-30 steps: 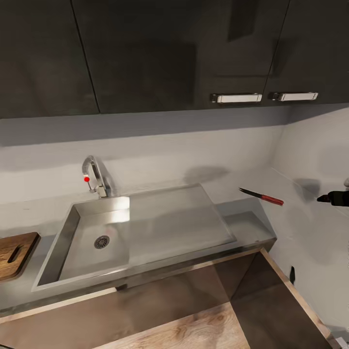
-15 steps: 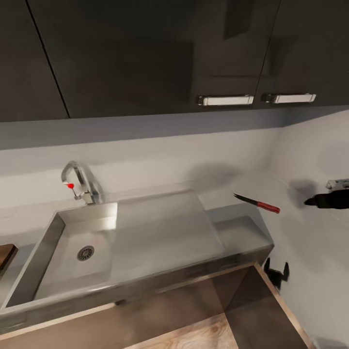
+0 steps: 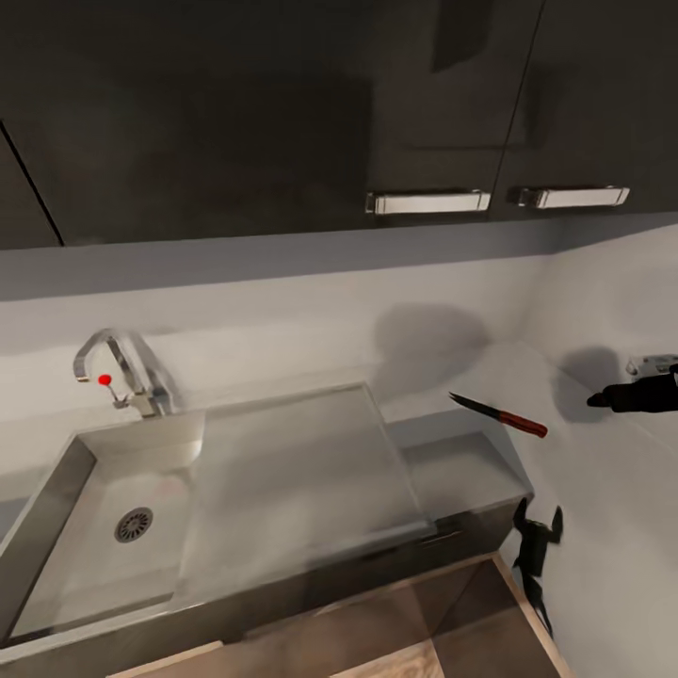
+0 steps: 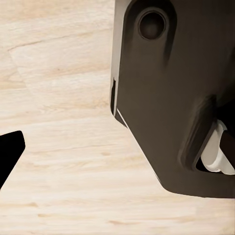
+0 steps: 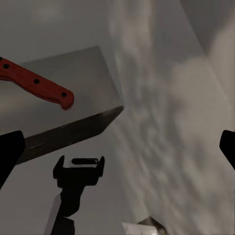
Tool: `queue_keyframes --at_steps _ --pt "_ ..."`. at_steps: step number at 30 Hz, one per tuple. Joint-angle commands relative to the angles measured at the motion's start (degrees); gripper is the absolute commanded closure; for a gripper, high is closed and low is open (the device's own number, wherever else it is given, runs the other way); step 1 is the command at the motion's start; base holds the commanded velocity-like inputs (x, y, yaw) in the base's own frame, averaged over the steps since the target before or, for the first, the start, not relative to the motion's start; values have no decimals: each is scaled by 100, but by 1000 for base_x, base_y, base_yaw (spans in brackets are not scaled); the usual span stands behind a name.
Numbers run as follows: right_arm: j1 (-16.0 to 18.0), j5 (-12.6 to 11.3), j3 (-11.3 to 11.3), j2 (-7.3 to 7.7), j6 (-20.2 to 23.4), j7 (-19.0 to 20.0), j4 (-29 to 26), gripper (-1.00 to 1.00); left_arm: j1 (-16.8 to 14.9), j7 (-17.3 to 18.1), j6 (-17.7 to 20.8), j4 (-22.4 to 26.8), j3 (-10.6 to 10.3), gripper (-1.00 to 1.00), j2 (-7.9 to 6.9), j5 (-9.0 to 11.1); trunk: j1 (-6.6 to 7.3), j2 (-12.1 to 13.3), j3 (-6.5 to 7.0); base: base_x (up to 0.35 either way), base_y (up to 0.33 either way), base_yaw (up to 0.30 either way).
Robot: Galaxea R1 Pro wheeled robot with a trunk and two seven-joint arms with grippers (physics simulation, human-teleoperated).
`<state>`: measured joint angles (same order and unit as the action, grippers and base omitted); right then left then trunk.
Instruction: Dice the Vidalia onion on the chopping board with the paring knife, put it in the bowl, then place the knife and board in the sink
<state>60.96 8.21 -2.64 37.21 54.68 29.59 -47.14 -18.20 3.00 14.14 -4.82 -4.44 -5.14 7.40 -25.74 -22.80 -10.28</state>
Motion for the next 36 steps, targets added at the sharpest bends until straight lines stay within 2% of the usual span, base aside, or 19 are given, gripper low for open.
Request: queue_keyframes --at_steps 1,15,19,29,36 --pt "6 59 -17 6 6 52 5 -100 -8 26 10 -8 -48 -100 -2 59 -4 -12 -12 73 -3 0" --pt "7 58 -18 4 -1 54 32 -100 -8 26 10 -10 -49 -100 4 59 -4 -12 -12 11 0 0" --pt "7 59 -24 -53 -1 56 95 -100 -8 26 10 -10 -48 -100 4 59 -4 -12 -12 19 5 0" --pt "7 58 -26 -69 -1 54 125 -100 -8 9 2 -10 -51 -100 4 59 -4 -12 -12 216 78 0" --pt "9 58 -44 -111 -11 59 193 -100 -8 6 8 -7 -54 -100 12 59 -4 -12 -12 68 3 0"
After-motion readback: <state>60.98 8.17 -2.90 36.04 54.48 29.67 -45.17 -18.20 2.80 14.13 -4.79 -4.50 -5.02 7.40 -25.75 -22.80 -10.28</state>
